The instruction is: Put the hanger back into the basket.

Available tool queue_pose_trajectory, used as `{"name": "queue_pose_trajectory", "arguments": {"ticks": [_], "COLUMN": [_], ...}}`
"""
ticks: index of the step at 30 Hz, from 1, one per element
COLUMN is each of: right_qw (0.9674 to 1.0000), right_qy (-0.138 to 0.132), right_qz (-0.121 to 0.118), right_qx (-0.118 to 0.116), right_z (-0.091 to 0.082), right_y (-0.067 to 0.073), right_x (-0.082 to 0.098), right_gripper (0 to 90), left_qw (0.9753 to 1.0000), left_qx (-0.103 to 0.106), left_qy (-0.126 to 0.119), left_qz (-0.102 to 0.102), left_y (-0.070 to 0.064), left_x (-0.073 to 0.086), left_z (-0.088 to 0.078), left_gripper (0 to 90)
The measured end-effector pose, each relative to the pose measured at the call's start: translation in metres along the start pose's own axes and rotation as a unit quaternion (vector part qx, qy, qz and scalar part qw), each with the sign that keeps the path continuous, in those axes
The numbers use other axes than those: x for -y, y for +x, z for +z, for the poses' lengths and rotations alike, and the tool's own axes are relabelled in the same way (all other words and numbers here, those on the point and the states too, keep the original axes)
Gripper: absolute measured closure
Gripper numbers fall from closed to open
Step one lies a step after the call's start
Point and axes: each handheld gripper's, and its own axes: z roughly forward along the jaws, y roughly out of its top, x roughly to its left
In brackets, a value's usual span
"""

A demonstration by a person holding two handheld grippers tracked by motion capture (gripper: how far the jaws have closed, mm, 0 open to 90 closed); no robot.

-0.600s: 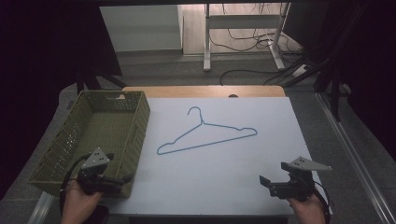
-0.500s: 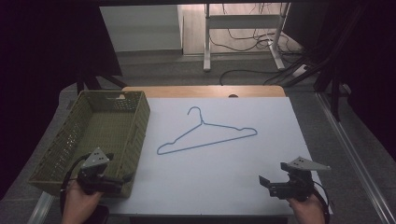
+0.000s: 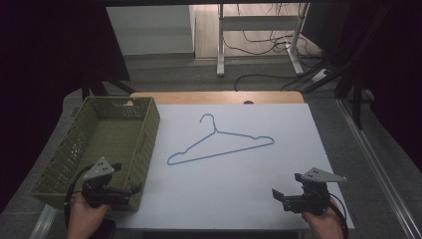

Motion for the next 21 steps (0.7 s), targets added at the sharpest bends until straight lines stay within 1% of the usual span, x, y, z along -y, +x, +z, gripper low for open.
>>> {"name": "queue_pose_trajectory", "arguments": {"ticks": [5, 6, 9, 13, 16, 18, 20, 21], "right_qw": [1.0000, 1.0000, 0.9999, 1.0000, 0.9999, 0.9999, 0.9998, 0.9998], "right_qy": [0.005, 0.006, 0.006, 0.004, 0.006, 0.006, 0.005, 0.005], "right_qz": [-0.002, -0.004, -0.005, -0.006, -0.012, -0.014, -0.017, -0.017], "right_qx": [0.003, 0.006, 0.008, 0.005, -0.001, -0.002, -0.010, -0.010], "right_z": [0.002, 0.002, 0.003, 0.003, 0.003, 0.003, 0.003, 0.003], "right_y": [0.001, 0.001, 0.001, 0.001, 0.002, 0.002, 0.003, 0.003], "right_x": [0.000, 0.000, -0.001, -0.002, -0.007, -0.008, -0.013, -0.013], "right_gripper": [0.0, 0.0, 0.0, 0.0, 0.0, 0.0, 0.0, 0.0], "left_qw": [1.0000, 0.9999, 0.9998, 0.9998, 0.9997, 0.9997, 0.9997, 0.9997], "left_qx": [0.000, -0.006, -0.003, -0.004, 0.006, 0.003, -0.001, -0.001], "left_qy": [-0.009, -0.015, -0.016, -0.015, -0.018, -0.018, -0.014, -0.013], "left_qz": [0.002, 0.006, 0.007, 0.014, 0.012, 0.015, 0.021, 0.022], "left_y": [0.000, -0.001, -0.002, -0.004, -0.007, -0.009, -0.011, -0.011], "left_x": [0.000, 0.000, -0.001, -0.001, -0.004, -0.005, -0.006, -0.007], "left_z": [-0.001, -0.002, -0.003, -0.002, -0.001, -0.001, 0.000, 0.001], "left_gripper": [0.0, 0.0, 0.0, 0.0, 0.0, 0.0, 0.1, 0.1]}}
